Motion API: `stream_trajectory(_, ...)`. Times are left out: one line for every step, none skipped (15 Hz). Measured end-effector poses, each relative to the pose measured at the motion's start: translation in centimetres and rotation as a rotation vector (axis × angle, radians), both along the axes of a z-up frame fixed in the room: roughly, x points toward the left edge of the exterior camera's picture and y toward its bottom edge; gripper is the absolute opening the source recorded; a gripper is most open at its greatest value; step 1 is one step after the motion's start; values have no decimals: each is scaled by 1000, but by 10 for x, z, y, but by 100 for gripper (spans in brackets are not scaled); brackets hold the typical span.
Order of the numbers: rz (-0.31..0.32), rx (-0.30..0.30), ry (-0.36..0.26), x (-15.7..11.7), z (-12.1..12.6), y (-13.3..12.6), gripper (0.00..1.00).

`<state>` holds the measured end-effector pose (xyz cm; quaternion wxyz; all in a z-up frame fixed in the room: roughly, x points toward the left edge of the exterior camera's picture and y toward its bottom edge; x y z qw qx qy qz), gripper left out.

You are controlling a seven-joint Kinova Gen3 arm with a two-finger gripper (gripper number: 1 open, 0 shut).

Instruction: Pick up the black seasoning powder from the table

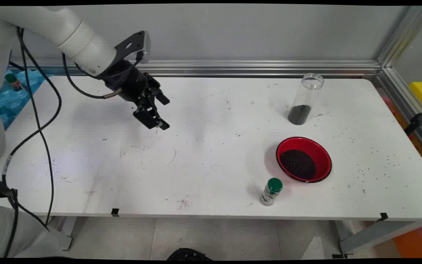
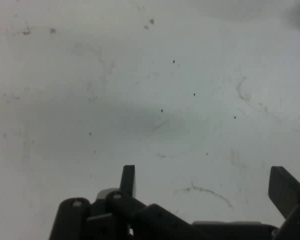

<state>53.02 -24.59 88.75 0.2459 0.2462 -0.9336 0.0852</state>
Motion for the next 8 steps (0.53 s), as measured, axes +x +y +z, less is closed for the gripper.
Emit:
stream_trajectory(-2, -5, 4, -2, -1, -3, 100)
stream_trajectory(-4, -10, 9, -5, -2, -5, 100)
stream_trajectory(-6, -14, 13, -7, -2, -8, 100)
stream_trajectory(-9, -19, 19, -10, -3, -12, 100)
stream_trajectory(-10, -25, 26, -13, -5, -15, 100)
stream_trajectory(-11, -30, 31, -16, -6, -19, 100)
stream_trajectory(-11, -37, 37, -19, -8, -23, 100)
stream_trajectory(-11, -43, 44, -22, -10, -28, 100)
